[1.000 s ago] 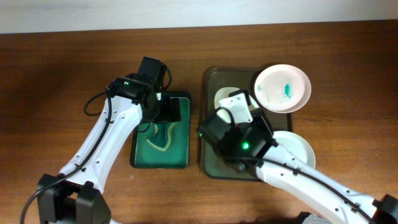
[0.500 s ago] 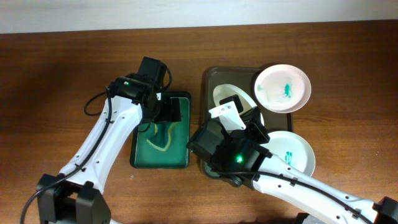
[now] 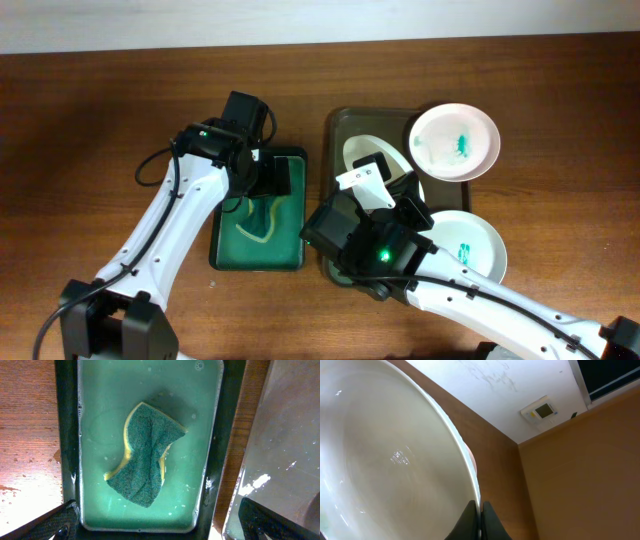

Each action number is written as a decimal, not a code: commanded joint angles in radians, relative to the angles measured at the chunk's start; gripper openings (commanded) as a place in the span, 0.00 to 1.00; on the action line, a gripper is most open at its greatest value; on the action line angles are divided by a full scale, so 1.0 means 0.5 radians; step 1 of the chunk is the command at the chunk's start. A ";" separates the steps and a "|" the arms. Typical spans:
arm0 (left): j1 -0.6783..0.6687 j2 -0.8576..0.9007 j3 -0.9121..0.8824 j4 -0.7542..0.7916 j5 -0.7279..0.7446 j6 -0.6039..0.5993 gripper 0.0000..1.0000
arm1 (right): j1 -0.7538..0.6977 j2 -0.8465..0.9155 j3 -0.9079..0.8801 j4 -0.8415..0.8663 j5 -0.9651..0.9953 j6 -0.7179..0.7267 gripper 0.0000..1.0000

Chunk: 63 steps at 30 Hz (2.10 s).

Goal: Clean dirty plates on tray and stack at the side
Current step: 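Carry the plate right off the tray and set it on the table, then move right gripper back and grasp the rim of the next white plate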

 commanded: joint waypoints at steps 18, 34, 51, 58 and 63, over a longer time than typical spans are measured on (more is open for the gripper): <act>0.008 -0.027 0.015 -0.002 0.015 0.010 0.99 | -0.001 -0.041 0.053 0.008 0.059 0.081 0.04; 0.011 -0.027 0.015 -0.002 0.015 0.010 0.99 | -2.361 -0.040 0.146 0.177 -2.829 -0.130 0.04; 0.011 -0.027 0.015 -0.003 0.015 0.010 0.99 | -3.471 0.680 0.117 0.165 -2.628 0.114 0.47; 0.011 -0.027 0.015 -0.003 0.015 0.010 0.99 | -2.961 0.430 0.402 0.265 -3.235 -0.515 0.47; 0.011 -0.027 0.015 -0.003 0.015 0.010 0.99 | -2.470 0.630 0.396 0.573 -2.559 -0.681 0.61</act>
